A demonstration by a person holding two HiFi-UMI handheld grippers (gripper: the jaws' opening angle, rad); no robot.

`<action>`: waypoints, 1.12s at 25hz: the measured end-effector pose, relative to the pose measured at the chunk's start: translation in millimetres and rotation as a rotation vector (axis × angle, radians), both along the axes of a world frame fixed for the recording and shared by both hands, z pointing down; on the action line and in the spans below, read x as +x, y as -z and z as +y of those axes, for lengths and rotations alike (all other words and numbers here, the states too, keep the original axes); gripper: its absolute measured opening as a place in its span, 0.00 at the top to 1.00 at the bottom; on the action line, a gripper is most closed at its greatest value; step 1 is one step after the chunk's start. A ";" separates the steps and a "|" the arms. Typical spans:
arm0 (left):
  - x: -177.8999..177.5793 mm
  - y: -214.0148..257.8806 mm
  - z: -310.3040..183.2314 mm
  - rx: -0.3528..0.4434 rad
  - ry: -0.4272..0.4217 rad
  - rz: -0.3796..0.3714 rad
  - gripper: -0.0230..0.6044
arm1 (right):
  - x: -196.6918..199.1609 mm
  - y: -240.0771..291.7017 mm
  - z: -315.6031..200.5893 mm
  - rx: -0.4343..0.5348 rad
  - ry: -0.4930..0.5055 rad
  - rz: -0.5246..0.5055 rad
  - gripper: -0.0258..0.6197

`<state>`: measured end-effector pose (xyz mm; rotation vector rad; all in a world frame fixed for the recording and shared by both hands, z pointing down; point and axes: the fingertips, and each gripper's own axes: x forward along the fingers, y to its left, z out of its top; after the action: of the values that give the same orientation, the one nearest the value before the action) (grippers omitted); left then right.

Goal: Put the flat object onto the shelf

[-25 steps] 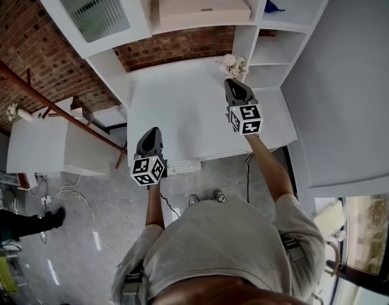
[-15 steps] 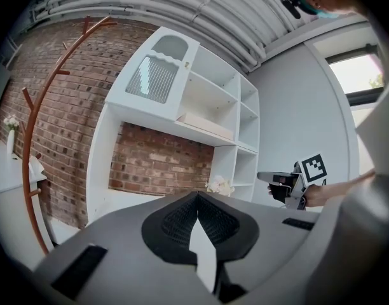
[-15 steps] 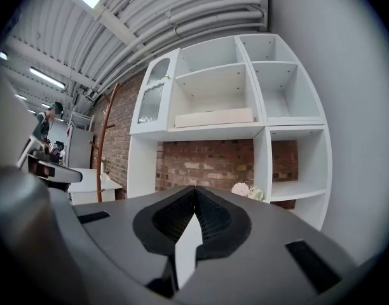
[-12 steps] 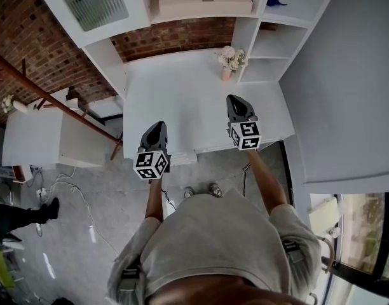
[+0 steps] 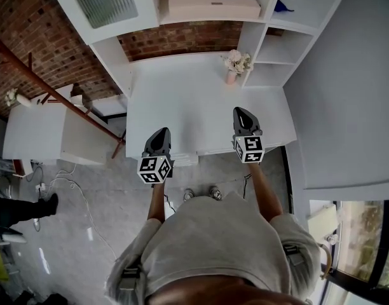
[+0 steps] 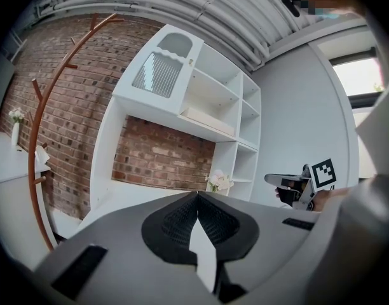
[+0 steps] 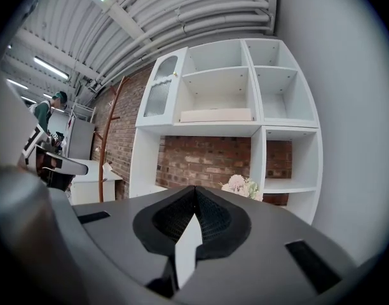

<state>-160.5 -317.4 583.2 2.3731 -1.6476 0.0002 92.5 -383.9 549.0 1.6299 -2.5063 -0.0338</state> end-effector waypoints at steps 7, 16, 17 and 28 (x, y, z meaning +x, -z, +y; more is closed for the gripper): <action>-4.1 3.1 2.3 0.014 0.008 0.003 0.94 | 0.4 5.6 3.0 0.007 0.003 0.003 0.91; -6.4 6.8 1.8 0.019 0.011 -0.001 0.94 | 1.2 14.6 2.9 0.027 0.005 0.002 0.91; -6.6 7.1 1.6 0.019 0.011 -0.002 0.94 | 0.8 15.0 2.6 0.027 0.006 0.003 0.91; -4.2 9.7 -1.1 0.022 0.005 -0.008 0.94 | -1.8 10.2 0.8 0.017 0.009 0.023 0.91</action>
<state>-164.7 -318.5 573.4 2.3878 -1.6651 -0.0094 90.7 -383.1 538.8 1.6151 -2.5035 -0.0739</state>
